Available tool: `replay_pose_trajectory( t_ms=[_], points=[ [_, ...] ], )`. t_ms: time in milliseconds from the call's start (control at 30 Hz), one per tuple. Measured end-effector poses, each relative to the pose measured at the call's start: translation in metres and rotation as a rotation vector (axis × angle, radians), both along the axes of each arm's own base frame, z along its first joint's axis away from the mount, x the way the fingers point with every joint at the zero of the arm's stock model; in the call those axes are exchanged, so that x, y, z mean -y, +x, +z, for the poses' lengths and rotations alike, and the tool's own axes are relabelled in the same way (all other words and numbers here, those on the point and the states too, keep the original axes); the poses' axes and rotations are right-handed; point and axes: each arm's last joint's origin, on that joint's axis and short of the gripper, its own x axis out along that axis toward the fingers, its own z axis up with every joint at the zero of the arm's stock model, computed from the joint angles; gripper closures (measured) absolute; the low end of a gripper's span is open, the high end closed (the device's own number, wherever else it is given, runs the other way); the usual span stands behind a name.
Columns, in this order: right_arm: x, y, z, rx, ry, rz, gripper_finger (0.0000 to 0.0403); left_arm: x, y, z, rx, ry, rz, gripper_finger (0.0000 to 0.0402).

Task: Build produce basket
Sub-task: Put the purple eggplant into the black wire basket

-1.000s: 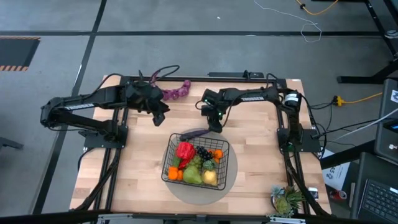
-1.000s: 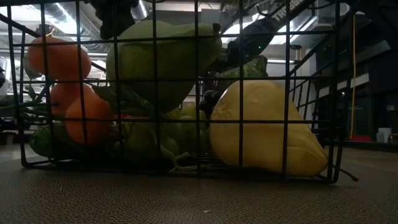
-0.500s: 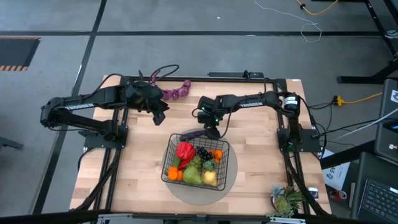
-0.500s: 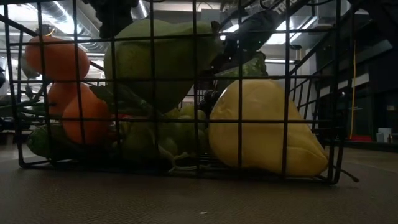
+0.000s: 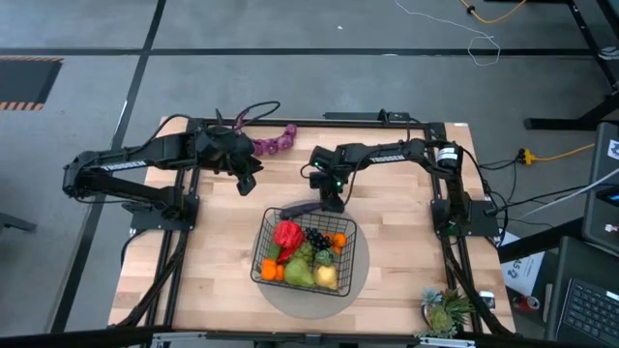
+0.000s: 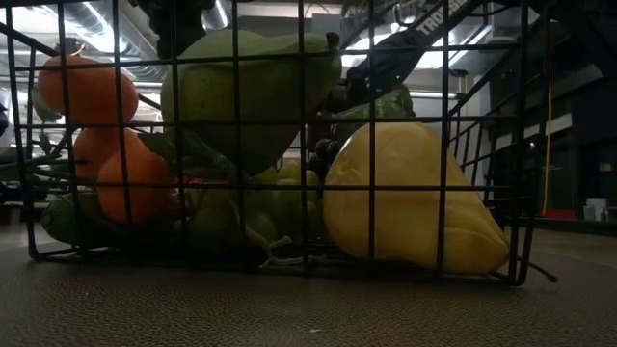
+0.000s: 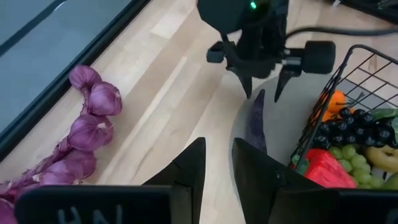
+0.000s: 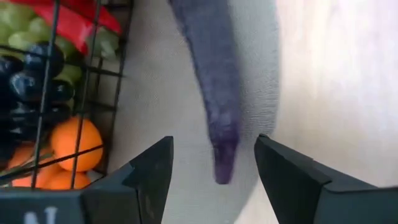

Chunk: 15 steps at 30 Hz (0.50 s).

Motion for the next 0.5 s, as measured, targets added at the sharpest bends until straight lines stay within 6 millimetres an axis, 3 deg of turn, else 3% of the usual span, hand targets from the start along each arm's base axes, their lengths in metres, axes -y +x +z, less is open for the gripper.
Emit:
replay_pose_trajectory(
  t_ms=[500],
  points=[
    [0.017, -0.007, 0.000, -0.011, -0.002, -0.023, 0.0176, 0.000, -0.002, -0.003, -0.041, 0.017, 0.008, 0.0328]
  ],
)
